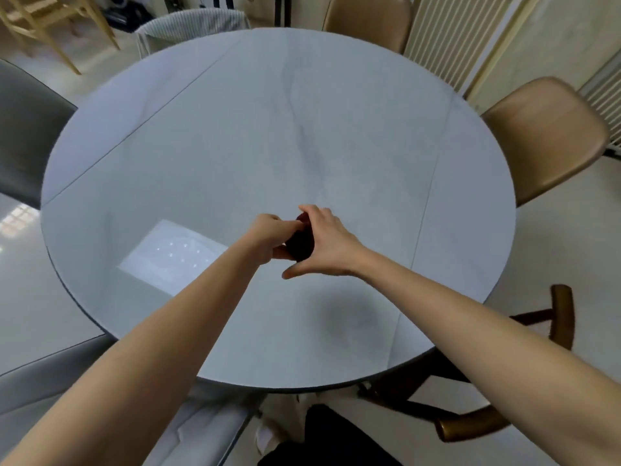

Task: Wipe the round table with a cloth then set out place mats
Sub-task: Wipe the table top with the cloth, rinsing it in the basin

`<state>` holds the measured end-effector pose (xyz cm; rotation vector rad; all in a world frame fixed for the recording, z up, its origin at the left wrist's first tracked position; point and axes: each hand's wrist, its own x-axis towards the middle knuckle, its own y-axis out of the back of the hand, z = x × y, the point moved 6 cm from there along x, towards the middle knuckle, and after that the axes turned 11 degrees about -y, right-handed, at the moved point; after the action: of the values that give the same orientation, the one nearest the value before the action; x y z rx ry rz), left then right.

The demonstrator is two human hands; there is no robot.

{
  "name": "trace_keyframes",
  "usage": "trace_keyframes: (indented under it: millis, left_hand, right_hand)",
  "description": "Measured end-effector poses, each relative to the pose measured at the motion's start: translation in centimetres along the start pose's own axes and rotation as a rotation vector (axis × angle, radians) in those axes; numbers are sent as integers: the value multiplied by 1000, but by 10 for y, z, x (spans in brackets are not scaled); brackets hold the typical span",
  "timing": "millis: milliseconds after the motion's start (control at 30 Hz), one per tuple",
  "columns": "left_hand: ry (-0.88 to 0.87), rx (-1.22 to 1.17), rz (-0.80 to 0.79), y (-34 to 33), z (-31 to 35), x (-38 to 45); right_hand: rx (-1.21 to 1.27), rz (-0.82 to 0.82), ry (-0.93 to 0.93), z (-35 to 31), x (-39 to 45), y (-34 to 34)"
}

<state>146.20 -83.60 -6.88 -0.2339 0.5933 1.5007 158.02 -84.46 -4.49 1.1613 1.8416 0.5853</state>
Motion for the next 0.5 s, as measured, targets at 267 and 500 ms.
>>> trace_keyframes:
  millis: [267,500]
  left_hand:
    - [17,-23,3,-29,35,86]
    - [-232,335,57,-62,63,208]
  right_hand:
    - [-5,398,-71,39,75,30]
    - [110,410,-118,117,208,67]
